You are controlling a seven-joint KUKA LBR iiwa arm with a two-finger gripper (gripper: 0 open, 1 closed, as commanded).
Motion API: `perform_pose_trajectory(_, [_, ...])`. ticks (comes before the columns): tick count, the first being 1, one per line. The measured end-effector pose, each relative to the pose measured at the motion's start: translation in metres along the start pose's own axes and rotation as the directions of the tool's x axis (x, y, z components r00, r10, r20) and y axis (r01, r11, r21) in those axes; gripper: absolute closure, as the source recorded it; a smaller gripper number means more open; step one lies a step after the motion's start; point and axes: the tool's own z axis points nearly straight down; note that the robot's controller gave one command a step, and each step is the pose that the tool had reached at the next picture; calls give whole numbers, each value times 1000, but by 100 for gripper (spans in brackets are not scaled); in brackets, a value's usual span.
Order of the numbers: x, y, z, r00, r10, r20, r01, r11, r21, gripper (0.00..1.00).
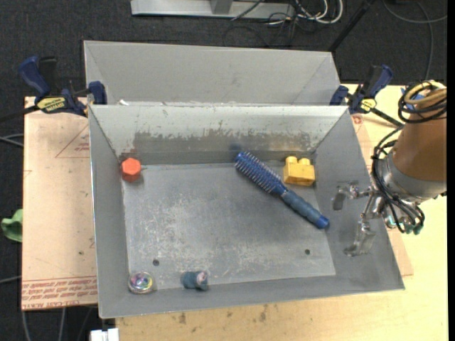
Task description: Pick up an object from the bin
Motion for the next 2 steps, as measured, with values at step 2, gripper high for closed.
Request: perform_pose_trajectory(2, [-71, 15, 124, 999, -37, 11, 37, 999, 1, 0])
